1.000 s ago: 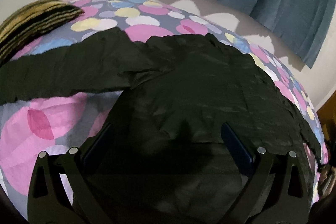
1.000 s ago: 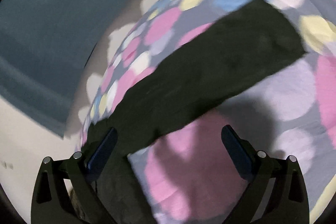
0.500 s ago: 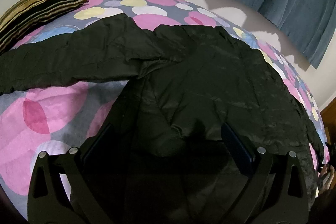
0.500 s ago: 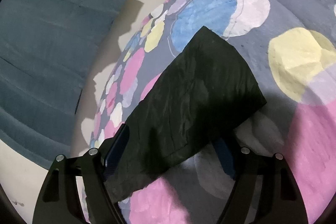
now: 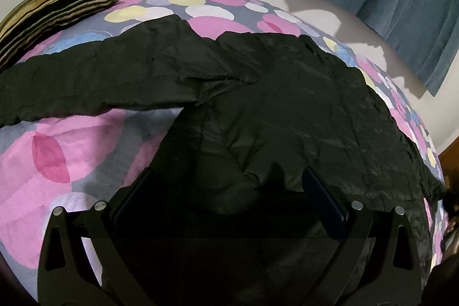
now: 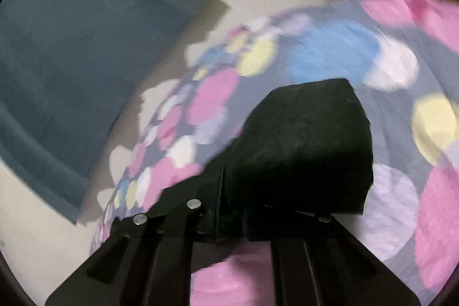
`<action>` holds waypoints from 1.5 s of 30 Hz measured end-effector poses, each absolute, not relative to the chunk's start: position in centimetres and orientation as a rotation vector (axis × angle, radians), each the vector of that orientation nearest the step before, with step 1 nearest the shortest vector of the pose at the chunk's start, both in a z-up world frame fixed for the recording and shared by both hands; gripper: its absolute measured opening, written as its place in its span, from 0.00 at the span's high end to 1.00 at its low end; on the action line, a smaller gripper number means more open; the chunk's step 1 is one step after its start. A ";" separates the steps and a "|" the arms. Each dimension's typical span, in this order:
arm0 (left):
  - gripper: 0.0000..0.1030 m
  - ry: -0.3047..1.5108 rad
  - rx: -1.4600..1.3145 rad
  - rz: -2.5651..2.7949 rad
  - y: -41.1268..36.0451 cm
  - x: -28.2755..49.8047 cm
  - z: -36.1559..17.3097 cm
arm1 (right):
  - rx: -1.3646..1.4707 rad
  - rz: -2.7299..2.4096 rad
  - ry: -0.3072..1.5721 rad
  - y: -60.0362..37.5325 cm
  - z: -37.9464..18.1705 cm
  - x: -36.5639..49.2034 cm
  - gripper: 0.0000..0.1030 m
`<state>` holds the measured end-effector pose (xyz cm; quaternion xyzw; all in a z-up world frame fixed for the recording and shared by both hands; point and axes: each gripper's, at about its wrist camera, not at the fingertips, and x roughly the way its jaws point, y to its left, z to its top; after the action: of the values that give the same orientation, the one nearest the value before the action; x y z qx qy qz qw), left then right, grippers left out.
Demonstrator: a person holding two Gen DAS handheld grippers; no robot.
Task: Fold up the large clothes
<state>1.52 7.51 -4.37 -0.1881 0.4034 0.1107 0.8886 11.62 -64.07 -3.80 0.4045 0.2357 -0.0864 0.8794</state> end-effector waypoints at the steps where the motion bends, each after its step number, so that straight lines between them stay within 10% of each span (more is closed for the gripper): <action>1: 0.02 0.840 -0.389 0.229 7.5 1.5 -4.4 | 0.807 -0.158 0.480 -63.0 -2.6 12.0 0.90; 18: 0.02 0.844 -0.390 0.229 7.6 1.4 -4.4 | 0.470 0.275 0.530 -38.5 4.3 20.9 0.93; 45: 0.02 0.857 -0.388 0.230 7.6 1.7 -5.0 | 0.059 0.606 0.965 -16.8 -8.2 24.4 0.94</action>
<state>1.72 7.60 -5.01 -0.1863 0.4119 0.1105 0.8851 24.37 -16.84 -8.19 0.0281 0.4568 0.2867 0.8416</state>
